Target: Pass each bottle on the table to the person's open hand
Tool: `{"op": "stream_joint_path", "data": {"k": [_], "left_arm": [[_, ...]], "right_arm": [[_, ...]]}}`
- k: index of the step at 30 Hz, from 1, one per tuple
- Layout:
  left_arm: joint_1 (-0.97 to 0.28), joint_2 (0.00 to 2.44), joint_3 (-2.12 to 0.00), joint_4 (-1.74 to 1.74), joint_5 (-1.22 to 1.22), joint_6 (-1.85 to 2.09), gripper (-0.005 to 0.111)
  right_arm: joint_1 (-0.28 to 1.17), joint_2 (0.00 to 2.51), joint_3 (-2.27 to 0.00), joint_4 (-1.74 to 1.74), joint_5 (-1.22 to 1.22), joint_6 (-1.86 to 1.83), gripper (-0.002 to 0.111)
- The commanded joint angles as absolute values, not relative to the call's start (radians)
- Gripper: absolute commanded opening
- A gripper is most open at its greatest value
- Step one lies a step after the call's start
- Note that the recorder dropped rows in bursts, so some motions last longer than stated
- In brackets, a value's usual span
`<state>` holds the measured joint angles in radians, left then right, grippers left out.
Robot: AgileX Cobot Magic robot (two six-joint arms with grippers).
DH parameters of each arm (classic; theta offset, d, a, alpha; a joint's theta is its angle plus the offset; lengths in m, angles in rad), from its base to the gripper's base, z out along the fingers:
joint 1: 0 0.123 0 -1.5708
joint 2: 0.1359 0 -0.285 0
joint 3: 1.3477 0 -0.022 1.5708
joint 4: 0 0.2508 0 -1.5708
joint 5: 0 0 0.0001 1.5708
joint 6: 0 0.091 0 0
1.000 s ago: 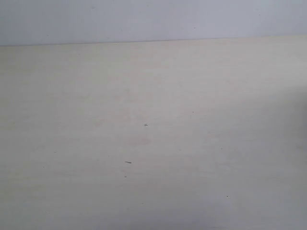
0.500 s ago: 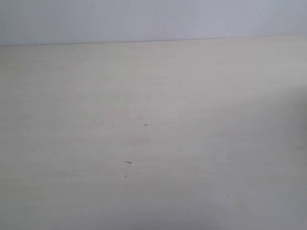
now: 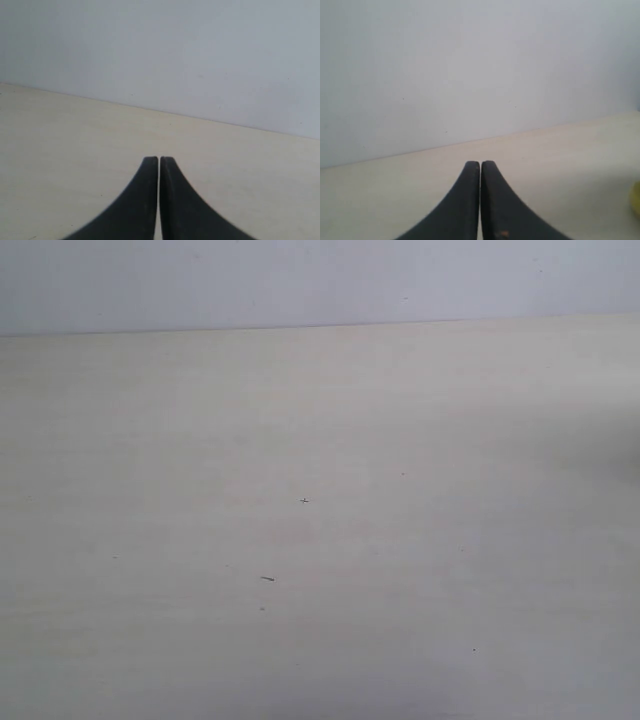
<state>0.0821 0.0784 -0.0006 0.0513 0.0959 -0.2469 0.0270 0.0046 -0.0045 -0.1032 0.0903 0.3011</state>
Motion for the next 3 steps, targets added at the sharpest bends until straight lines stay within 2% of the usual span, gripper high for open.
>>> {"op": "stream_joint_path", "data": {"k": [1,3], "left_arm": [[0.084,0.083,0.000,0.042,0.087,-0.246,0.004],[0.084,0.083,0.000,0.042,0.087,-0.246,0.004]], "right_arm": [[0.023,0.000,0.000,-0.105,0.089,0.298,0.001],[0.023,0.000,0.000,-0.105,0.089,0.298,0.001]]}}
